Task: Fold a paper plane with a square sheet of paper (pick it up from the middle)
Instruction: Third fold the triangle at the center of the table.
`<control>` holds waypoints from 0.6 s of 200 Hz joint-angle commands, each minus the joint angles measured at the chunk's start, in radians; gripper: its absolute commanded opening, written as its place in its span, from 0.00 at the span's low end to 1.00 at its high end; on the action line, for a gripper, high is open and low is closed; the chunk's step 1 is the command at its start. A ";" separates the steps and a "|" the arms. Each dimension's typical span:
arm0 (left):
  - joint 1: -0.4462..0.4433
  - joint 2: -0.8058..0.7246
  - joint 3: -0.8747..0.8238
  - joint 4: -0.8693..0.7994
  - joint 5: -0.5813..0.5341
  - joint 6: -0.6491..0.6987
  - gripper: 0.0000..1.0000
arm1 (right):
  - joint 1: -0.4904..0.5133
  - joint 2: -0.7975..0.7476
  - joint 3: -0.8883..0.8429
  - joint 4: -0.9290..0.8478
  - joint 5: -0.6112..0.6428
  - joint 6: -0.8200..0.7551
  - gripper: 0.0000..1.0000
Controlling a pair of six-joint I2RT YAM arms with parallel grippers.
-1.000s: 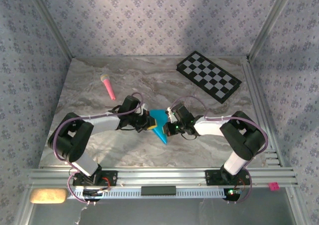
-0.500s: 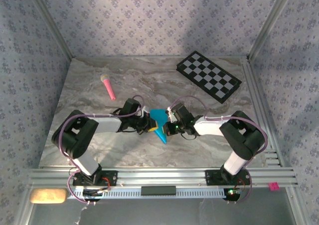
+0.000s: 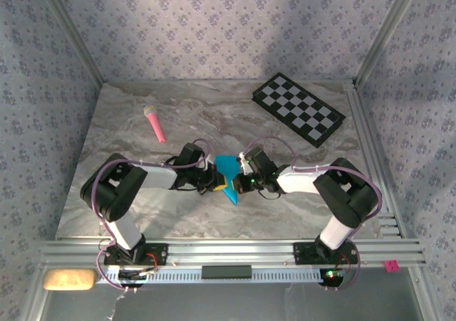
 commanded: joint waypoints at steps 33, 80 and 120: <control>-0.005 0.030 0.000 -0.040 -0.047 0.055 0.00 | -0.001 0.035 -0.009 -0.084 0.048 0.004 0.01; -0.007 0.044 -0.001 -0.067 -0.058 0.072 0.00 | 0.001 0.020 0.000 -0.084 0.038 0.005 0.02; -0.008 0.050 -0.004 -0.082 -0.066 0.084 0.00 | 0.001 -0.033 0.007 -0.085 0.039 0.035 0.13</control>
